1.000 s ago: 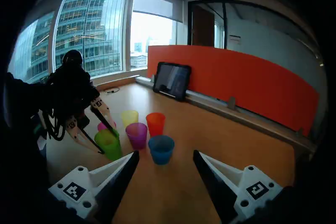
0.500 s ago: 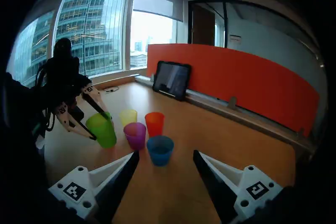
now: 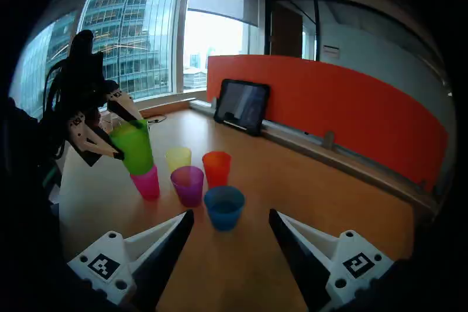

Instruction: Pour water

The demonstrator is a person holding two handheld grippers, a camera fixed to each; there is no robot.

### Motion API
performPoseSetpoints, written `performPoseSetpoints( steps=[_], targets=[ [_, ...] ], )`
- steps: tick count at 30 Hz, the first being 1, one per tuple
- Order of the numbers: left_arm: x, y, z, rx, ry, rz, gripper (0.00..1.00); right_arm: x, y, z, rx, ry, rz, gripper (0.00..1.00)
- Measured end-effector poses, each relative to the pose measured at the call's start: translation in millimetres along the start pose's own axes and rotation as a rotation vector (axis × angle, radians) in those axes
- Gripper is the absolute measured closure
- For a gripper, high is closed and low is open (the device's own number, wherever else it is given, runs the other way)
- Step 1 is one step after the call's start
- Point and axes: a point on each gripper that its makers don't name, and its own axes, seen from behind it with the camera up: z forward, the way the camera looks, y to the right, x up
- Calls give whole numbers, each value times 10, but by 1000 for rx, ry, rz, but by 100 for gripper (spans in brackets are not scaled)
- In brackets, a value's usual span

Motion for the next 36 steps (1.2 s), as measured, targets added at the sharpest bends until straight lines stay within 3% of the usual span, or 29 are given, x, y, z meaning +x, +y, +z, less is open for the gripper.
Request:
performPoseSetpoints(
  steps=[20, 36],
  targets=[
    [379, -308, -350, 64, 156, -63, 12, -83, -100, 373, 41, -26, -3, 1],
    [524, -478, -539, 109, 222, -55, 12, -307, -129, 729, 56, -85, 10, 1]
  ],
)
